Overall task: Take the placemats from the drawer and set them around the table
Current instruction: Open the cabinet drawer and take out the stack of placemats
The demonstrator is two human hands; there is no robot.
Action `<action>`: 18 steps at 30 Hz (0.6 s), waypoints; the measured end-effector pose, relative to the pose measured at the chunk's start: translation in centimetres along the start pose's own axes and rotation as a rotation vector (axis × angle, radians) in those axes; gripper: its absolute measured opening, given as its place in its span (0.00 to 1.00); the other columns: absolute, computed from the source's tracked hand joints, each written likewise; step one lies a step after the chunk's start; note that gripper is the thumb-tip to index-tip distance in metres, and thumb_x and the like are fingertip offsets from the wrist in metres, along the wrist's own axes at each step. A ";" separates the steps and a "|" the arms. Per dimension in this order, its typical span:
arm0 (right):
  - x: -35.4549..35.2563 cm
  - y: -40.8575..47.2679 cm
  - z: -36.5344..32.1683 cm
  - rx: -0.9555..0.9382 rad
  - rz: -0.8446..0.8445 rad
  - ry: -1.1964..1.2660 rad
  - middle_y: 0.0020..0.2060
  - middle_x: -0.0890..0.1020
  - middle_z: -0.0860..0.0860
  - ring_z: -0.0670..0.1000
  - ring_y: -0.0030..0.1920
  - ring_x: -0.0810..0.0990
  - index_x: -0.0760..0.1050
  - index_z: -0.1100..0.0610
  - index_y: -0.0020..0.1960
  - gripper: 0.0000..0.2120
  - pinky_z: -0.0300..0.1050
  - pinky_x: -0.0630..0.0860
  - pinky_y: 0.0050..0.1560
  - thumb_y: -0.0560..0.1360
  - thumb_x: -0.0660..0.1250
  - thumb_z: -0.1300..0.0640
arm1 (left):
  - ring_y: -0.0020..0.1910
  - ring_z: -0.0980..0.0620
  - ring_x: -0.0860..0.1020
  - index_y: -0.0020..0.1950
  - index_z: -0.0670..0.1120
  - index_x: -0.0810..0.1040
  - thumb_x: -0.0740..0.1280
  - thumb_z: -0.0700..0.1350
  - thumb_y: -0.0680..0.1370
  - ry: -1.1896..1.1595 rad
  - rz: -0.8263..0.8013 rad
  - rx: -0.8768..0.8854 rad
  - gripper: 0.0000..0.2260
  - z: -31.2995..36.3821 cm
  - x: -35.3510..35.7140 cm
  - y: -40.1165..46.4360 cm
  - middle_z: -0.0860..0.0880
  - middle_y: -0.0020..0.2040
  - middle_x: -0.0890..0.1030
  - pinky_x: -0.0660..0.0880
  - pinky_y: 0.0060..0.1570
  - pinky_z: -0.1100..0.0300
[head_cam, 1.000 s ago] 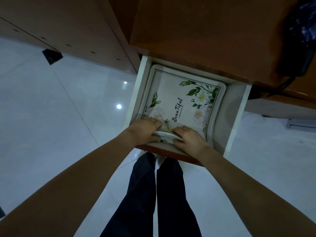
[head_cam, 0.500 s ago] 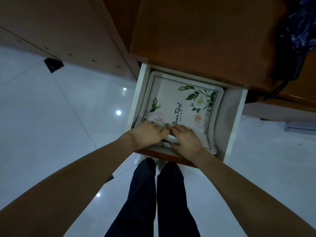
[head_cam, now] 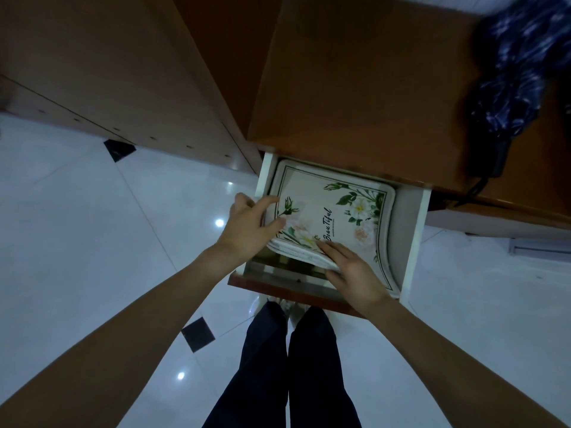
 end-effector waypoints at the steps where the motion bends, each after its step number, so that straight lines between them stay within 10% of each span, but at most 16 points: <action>1: -0.3 -0.2 -0.1 -0.003 0.010 0.002 0.73 0.66 0.52 0.54 0.72 0.64 0.59 0.49 0.76 0.29 0.55 0.63 0.71 0.77 0.64 0.61 | 0.55 0.49 0.66 0.72 0.60 0.64 0.64 0.57 0.78 0.003 -0.058 -0.064 0.23 0.3 -0.3 -0.1 0.48 0.57 0.63 0.66 0.59 0.61; 7: -1.3 -0.5 -0.3 0.003 0.026 0.020 0.72 0.67 0.51 0.53 0.70 0.67 0.59 0.47 0.75 0.29 0.51 0.66 0.70 0.78 0.63 0.60 | 0.54 0.40 0.78 0.73 0.62 0.57 0.67 0.51 0.77 -0.611 -0.541 -0.456 0.29 2.0 0.2 -0.2 0.47 0.61 0.73 0.77 0.56 0.44; 13: -1.2 0.1 -0.3 0.053 -0.005 0.100 0.68 0.71 0.48 0.48 0.66 0.70 0.66 0.50 0.73 0.27 0.40 0.65 0.68 0.75 0.68 0.57 | 0.53 0.39 0.80 0.70 0.54 0.66 0.65 0.29 0.75 -0.911 -0.438 -0.561 0.29 1.6 1.8 1.0 0.41 0.61 0.72 0.81 0.47 0.46; 18: -2.3 0.4 0.1 0.326 -0.125 0.756 0.59 0.77 0.40 0.32 0.56 0.73 0.79 0.51 0.62 0.15 0.30 0.65 0.64 0.76 0.68 0.51 | 0.50 0.43 0.81 0.67 0.57 0.71 0.64 0.28 0.74 -0.894 -0.359 -0.527 0.30 0.4 2.5 -0.2 0.44 0.58 0.75 0.81 0.43 0.51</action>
Point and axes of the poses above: each hand's wrist, its own y-axis towards the middle knuckle, its own x-axis out of the palm, z = x × y, the point moved 2 cm from there along y, towards the middle knuckle
